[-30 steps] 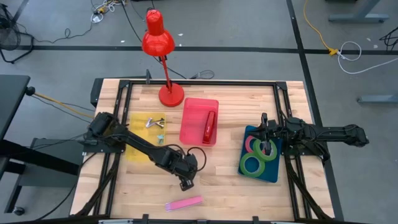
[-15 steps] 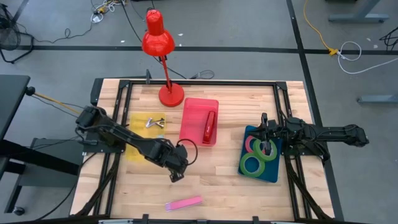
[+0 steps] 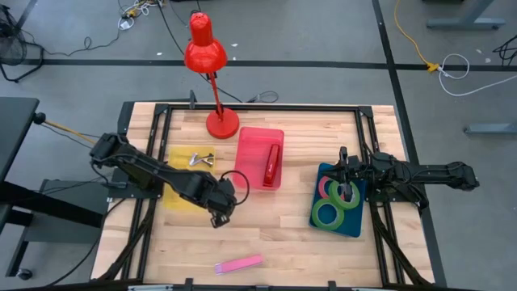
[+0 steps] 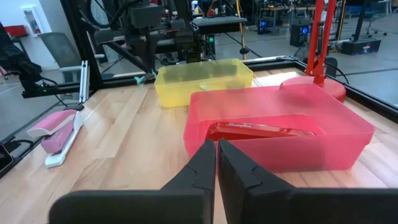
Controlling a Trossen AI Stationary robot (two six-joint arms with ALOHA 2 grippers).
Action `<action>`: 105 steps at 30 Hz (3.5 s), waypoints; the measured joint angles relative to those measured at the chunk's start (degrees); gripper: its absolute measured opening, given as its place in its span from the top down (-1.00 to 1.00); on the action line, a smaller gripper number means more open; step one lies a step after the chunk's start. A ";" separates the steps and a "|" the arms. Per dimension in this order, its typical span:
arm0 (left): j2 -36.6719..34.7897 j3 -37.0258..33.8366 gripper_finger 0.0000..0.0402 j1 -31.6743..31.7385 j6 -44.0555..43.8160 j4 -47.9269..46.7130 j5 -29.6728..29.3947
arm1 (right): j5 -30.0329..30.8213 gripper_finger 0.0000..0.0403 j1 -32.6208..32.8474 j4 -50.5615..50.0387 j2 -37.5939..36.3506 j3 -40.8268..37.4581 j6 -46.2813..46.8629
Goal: Pick and place Stapler, Stapler remover, tape
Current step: Put the blue staple remover into the yellow bin, then put the pink stapler into the red bin
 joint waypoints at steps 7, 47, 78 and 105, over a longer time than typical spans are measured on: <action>-2.42 0.00 1.00 0.48 -0.02 -5.17 -1.40 | 0.00 0.90 0.00 0.00 0.00 0.00 0.01; -22.80 -21.22 1.00 13.77 -1.49 -9.26 -0.35 | -0.01 0.90 -0.02 0.00 -0.01 0.00 0.01; -22.54 -32.85 0.83 17.29 -1.97 1.75 1.55 | -0.02 0.90 0.00 0.00 0.00 0.00 0.02; -22.54 -32.85 -0.34 17.29 -3.87 1.68 -5.80 | 0.00 0.90 -0.01 0.00 0.00 0.00 0.02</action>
